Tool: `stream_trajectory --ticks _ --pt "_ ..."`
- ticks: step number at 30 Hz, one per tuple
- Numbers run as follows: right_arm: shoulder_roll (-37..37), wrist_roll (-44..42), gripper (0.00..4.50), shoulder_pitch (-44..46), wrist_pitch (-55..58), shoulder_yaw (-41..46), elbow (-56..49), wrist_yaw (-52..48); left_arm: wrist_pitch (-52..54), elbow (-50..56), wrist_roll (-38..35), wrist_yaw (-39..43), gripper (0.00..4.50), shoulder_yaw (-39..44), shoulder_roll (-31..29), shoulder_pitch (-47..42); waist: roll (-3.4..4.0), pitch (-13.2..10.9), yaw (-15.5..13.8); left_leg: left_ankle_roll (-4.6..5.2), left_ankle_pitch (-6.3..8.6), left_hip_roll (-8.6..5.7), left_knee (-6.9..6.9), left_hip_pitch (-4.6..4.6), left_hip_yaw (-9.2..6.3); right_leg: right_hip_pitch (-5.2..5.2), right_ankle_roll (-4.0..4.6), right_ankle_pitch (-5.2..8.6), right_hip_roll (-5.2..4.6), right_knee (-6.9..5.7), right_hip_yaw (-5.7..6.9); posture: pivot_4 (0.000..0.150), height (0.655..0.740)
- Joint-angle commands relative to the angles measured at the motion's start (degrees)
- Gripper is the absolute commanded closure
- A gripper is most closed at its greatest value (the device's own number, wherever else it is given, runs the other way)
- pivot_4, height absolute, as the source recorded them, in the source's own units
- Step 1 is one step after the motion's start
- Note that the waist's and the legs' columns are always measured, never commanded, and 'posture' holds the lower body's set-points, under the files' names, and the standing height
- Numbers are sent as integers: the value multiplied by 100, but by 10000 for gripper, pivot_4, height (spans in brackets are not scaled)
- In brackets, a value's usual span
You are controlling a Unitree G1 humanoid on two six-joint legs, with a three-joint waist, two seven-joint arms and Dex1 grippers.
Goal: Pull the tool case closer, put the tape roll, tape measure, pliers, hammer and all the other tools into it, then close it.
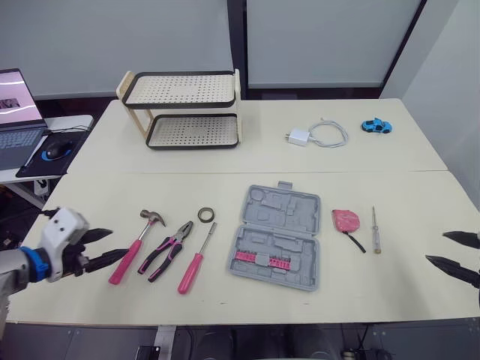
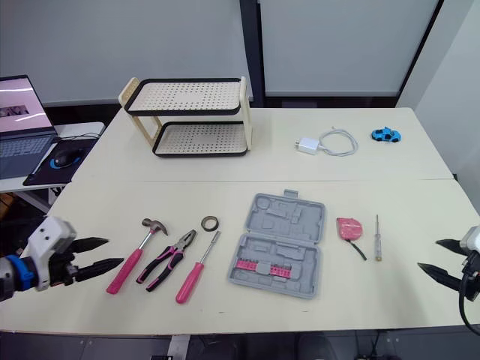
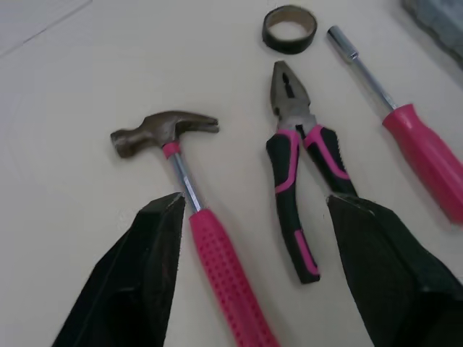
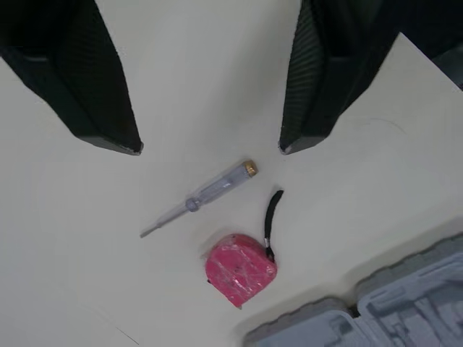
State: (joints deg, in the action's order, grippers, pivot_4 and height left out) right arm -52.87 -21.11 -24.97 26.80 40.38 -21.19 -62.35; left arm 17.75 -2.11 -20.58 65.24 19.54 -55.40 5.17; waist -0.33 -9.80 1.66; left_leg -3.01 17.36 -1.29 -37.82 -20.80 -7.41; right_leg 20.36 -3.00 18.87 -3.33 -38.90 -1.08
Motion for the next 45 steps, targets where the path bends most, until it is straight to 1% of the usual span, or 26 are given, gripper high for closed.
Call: stream_trajectory --ticks 1,6,7,11,17,21,25,29,36,45 --pt "21 -90 27923 8 95 -22 -319 100 84 319 -77 21 25585 -310 107 -244 0 0 3 0 0 0 0 1 0 -1 0 0 1 0 1 1500 7400" --pt "59 104 45000 295 78 -788 -454 459 -46 238 240 -114 41418 -1160 575 -916 -1 0 -1 0 0 -1 -4 1 0 -5 0 0 6 -1 7 1500 7400" --pt "73 138 45000 402 108 -970 -463 559 -62 196 295 -145 44370 -1313 681 -1042 -1 0 2 0 0 -2 -7 0 0 -4 0 0 6 -2 7 1500 7400" --pt "165 428 45000 877 166 -1826 -464 961 -206 -118 644 -291 44757 -1958 1163 -1587 -1 1 0 0 -1 -5 -12 0 -1 -6 0 -1 7 -4 9 1500 7400" --pt "365 933 45000 1604 197 -3103 -346 1440 -466 -703 1140 -547 44757 -2659 1828 -2261 -2 1 2 -1 -1 -13 -13 -1 -6 -3 0 -1 11 -4 10 1500 7400" --pt "527 1180 45000 2046 374 -3673 -206 1698 -592 -1077 1412 -709 44757 -2975 2192 -2667 -3 0 0 -3 -2 -16 -15 -4 -12 0 0 -1 12 -5 11 1500 7400" --pt "666 1434 45000 2308 407 -4175 -5 1844 -811 -1536 1645 -777 44757 -3178 2471 -3023 -4 1 -1 -3 -3 -18 -16 -4 -13 0 -1 -1 12 -5 12 1500 7400" --pt "791 1636 45000 2610 315 -4531 349 1895 -1106 -2094 1852 -761 44757 -3321 2658 -3394 -4 1 3 -5 -4 -28 -17 -5 -13 4 -1 -1 13 -6 13 1500 7400" --pt "1007 1791 45000 3016 212 -4872 797 1892 -1569 -2835 2087 -779 44757 -3409 2839 -3691 -4 1 16 -18 -11 -33 -15 -7 -13 9 -1 -1 14 -8 14 1500 7400" --pt "1268 1962 45000 3449 100 -5148 1264 1915 -1818 -3213 2215 -850 44757 -3367 2973 -3746 -4 1 15 -20 -12 -34 -18 -11 -15 12 -1 -1 12 -9 13 1500 7400"
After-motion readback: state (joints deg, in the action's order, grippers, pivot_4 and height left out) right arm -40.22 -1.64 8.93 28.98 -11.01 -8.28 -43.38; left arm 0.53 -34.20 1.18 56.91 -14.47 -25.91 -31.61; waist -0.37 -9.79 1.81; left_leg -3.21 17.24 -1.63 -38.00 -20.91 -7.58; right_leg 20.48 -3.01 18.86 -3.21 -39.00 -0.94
